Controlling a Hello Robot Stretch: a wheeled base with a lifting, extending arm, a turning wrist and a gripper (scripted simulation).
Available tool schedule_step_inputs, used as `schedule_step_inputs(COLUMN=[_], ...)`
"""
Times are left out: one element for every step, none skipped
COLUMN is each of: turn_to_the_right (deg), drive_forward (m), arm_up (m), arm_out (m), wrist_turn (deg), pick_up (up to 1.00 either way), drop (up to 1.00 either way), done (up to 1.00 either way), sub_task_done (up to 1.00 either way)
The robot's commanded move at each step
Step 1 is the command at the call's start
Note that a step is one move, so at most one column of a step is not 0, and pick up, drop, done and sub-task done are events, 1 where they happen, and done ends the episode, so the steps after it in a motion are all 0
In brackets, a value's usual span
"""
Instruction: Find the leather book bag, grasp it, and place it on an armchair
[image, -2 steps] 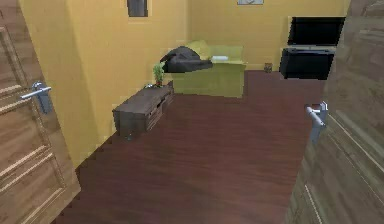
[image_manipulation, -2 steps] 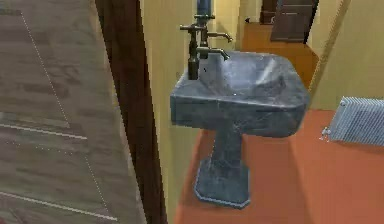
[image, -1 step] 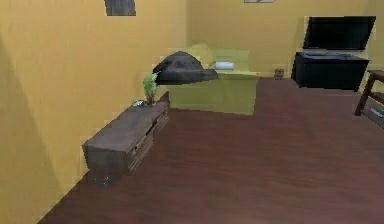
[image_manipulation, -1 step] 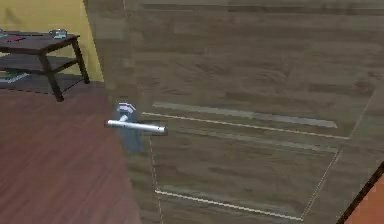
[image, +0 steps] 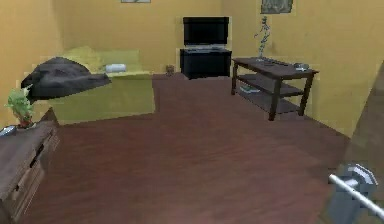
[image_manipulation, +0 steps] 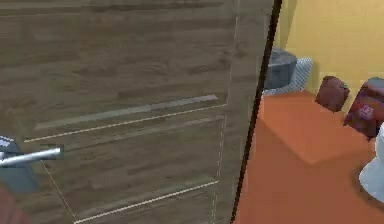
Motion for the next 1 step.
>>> schedule_step_inputs(turn_to_the_right=[0.0], drive_forward=[1.00], arm_up=[0.00], arm_out=[0.00], wrist_turn=[0.0], pick_up=[0.00], drop=[0.00], done=[0.00], sub_task_done=[0.00])
